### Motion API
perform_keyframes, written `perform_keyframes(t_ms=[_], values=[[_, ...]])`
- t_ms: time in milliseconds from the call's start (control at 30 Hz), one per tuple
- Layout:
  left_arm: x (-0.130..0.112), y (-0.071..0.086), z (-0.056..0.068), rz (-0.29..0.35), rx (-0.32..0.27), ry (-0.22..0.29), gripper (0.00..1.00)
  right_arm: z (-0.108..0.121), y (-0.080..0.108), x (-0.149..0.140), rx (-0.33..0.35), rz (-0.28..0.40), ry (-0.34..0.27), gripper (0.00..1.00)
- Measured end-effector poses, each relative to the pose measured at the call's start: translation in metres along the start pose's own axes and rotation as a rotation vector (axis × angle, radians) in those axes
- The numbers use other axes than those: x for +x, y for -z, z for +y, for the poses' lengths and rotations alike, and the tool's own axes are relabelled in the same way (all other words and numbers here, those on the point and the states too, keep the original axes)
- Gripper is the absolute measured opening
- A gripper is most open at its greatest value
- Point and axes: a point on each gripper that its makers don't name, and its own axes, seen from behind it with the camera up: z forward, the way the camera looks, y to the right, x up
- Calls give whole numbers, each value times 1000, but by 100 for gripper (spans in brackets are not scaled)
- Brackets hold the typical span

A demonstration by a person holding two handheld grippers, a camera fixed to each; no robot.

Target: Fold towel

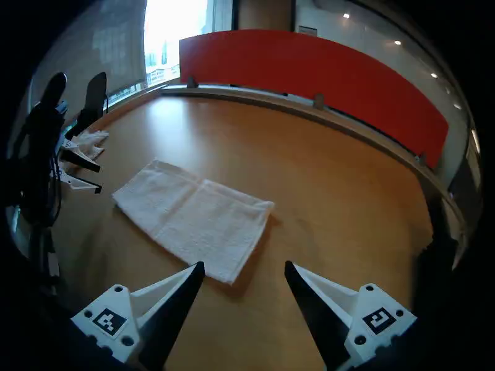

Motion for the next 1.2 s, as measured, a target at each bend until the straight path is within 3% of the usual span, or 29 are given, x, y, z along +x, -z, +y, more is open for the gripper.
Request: perform_keyframes(t_ms=[300,767,1200], values=[[-11,14,-6,11,30,41,91,-8,-7,-2,40,-6,49,100],[-33,40,-11,61,89,166,91,-19,-21,-1,116,-27,130,100],[-45,49,-16,68,110,181,91,-18,-29,-11,136,-63,172,100]])
